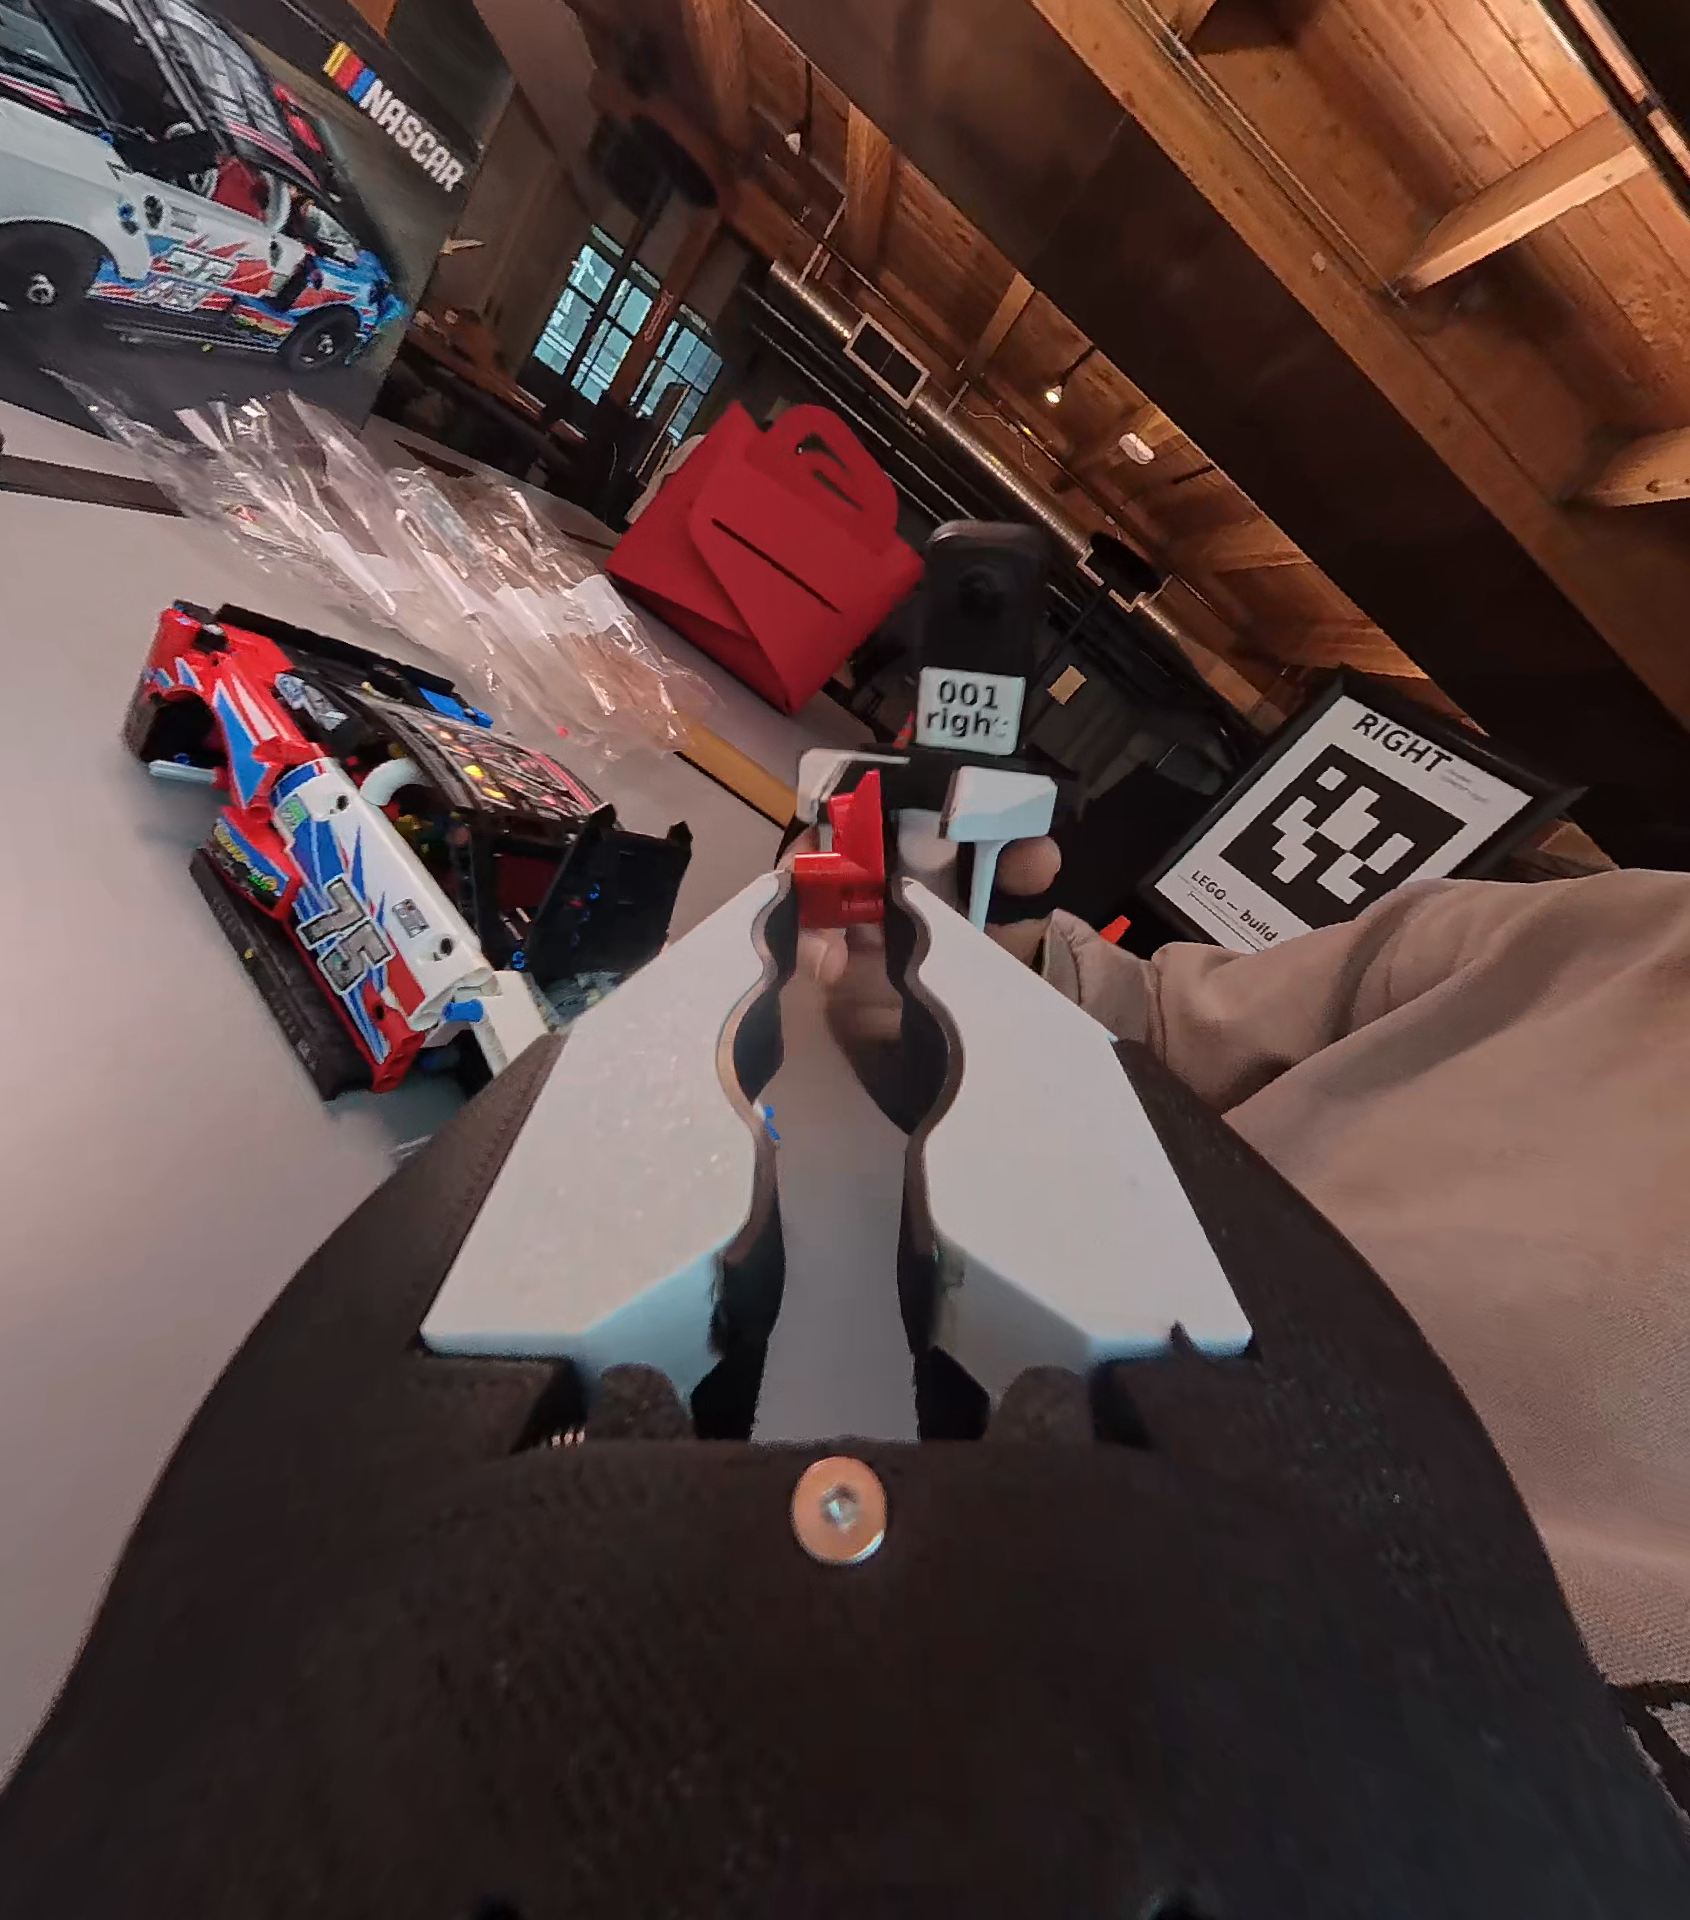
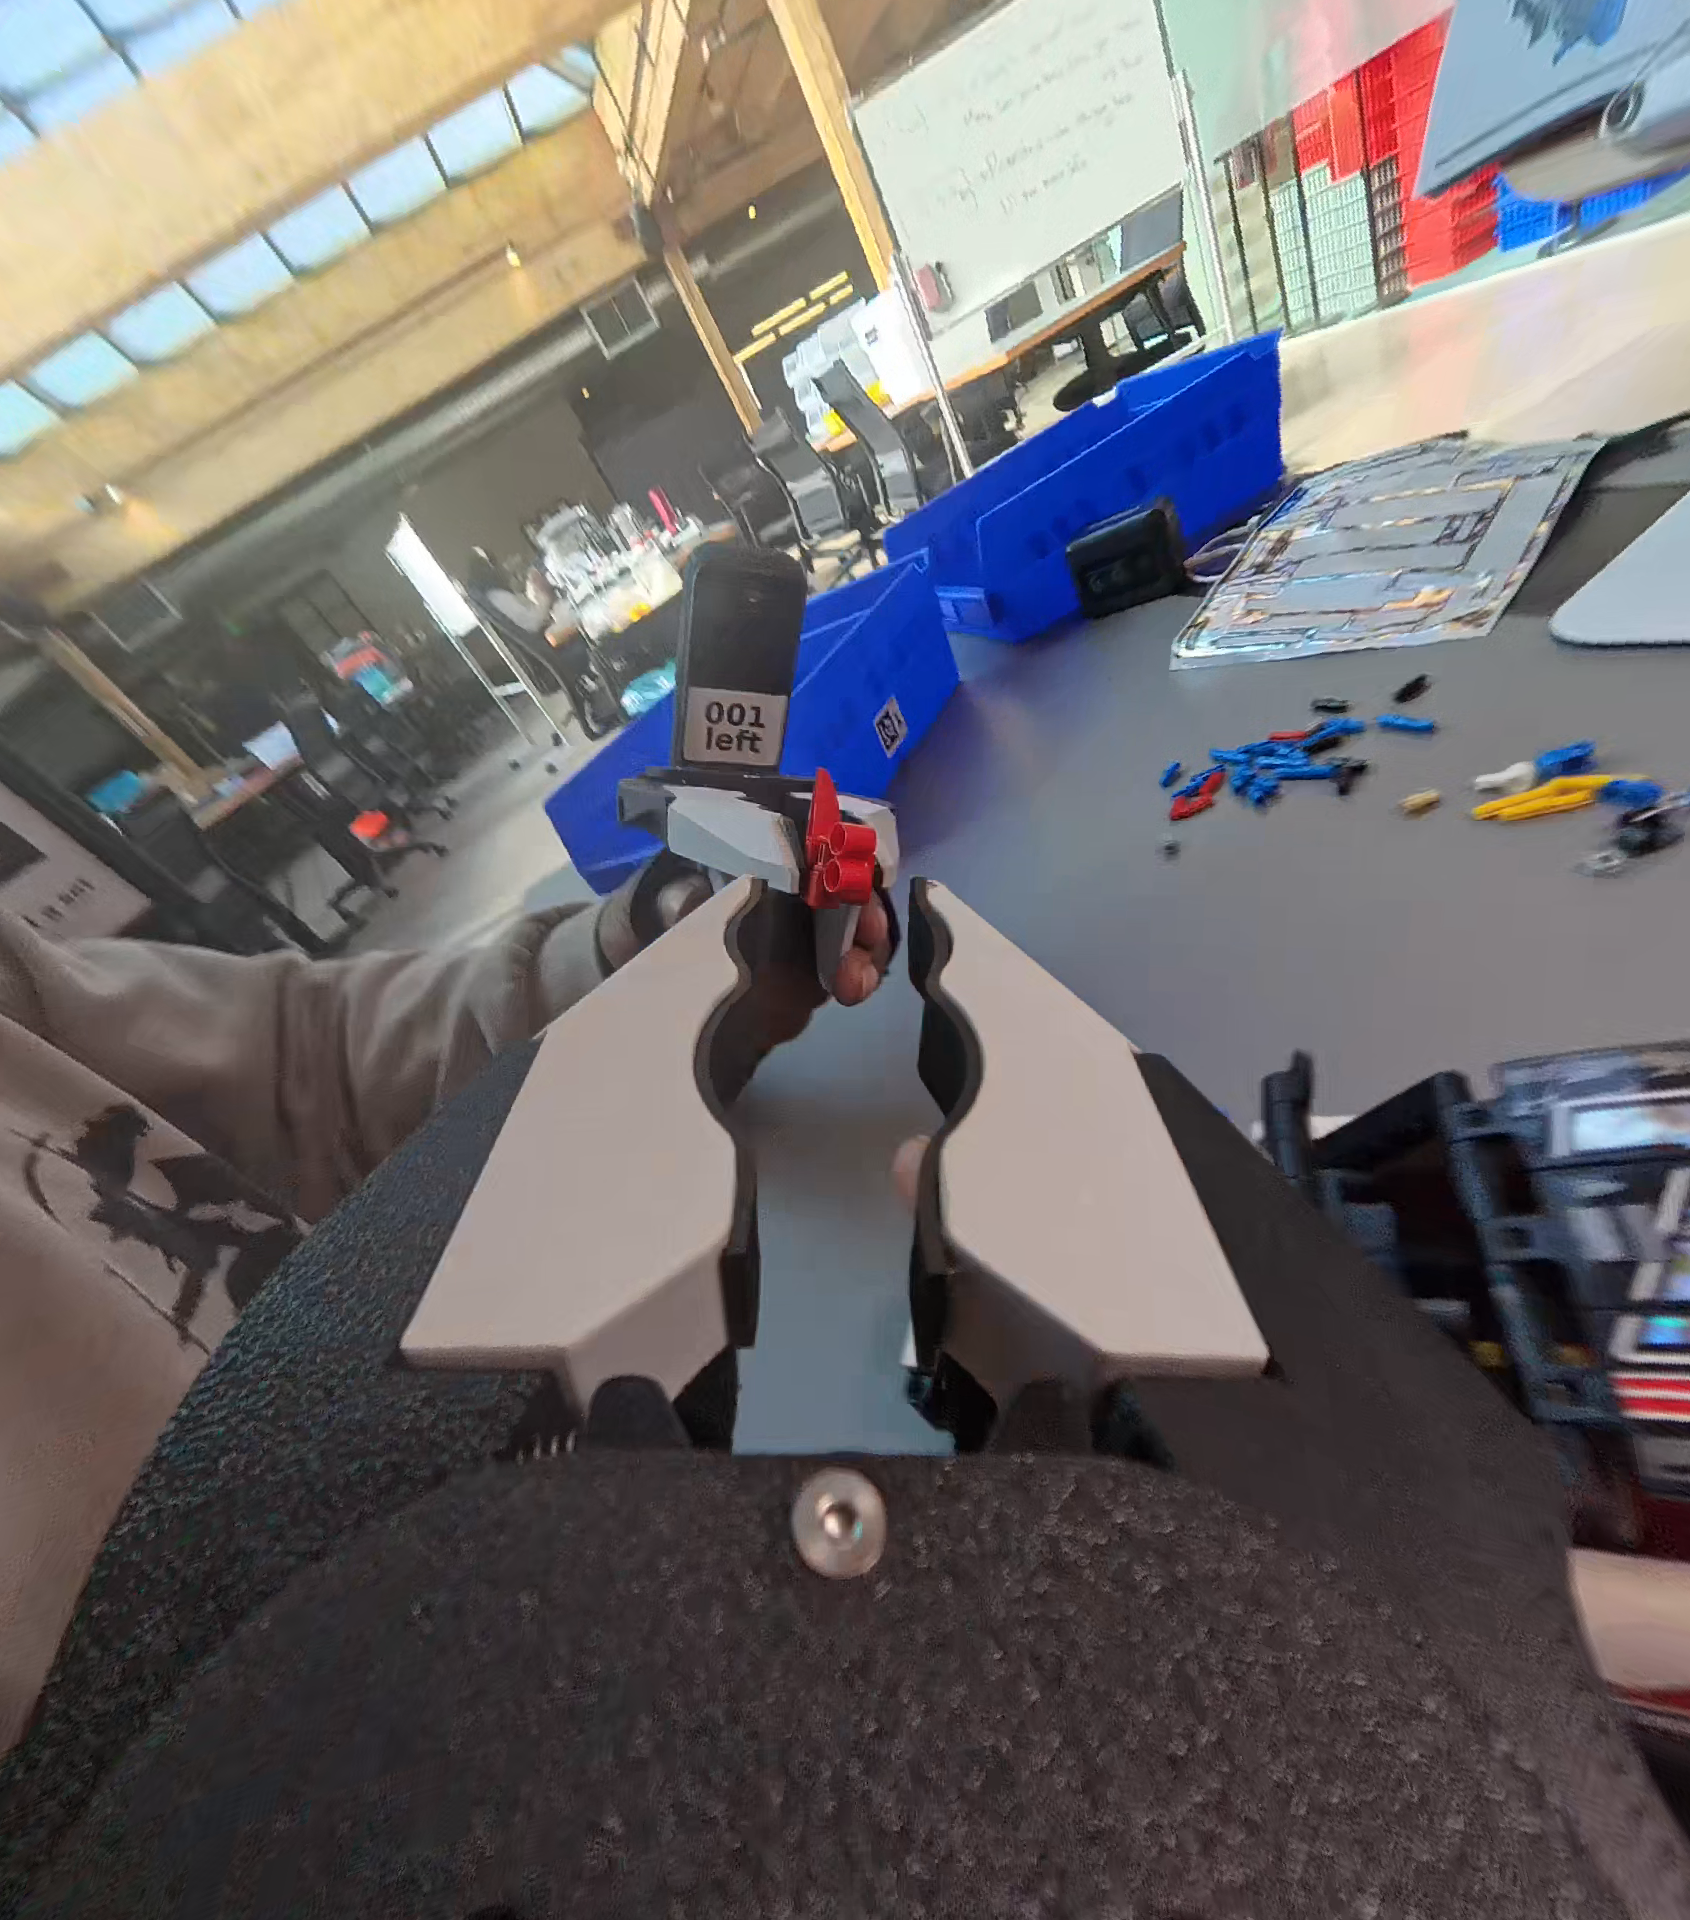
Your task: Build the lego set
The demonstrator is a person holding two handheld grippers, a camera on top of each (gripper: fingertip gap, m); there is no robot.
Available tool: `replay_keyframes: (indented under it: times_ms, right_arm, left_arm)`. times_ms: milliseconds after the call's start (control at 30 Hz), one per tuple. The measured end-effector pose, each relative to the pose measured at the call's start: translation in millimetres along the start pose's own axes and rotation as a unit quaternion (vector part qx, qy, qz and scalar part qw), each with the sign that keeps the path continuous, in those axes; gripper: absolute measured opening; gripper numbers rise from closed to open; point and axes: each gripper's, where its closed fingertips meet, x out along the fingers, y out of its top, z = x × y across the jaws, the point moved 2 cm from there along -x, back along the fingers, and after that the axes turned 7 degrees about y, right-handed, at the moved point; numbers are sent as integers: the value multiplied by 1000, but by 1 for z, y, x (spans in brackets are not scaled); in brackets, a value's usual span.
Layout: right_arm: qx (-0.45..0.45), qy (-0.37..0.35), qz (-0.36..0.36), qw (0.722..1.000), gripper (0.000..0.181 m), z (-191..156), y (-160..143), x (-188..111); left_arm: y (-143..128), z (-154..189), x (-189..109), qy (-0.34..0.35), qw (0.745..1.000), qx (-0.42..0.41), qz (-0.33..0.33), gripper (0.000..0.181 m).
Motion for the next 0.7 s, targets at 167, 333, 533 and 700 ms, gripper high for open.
replay_keyframes:
  times_ms: [167, 333, 533, 700]
  right_arm:
    - [-316, -88, -268, 906, 41, 42, 11, -63]
    - [-474, -66, -515, 711, 87, 90, 4, -97]
    - [-470, 45, -639, 608, 115, 124, -9, -70]
    - [-408, 77, -672, 613, 102, 132, -34, -67]
  left_arm:
    - [-18, -43, -10, 121, 986, 54, -97, 14]
    - [-40, -53, -13, 133, 971, 83, -179, 14]
    - [-53, -60, -14, 132, 967, 82, -202, 14]
    - [-51, -59, -16, 123, 969, 79, -198, 14]
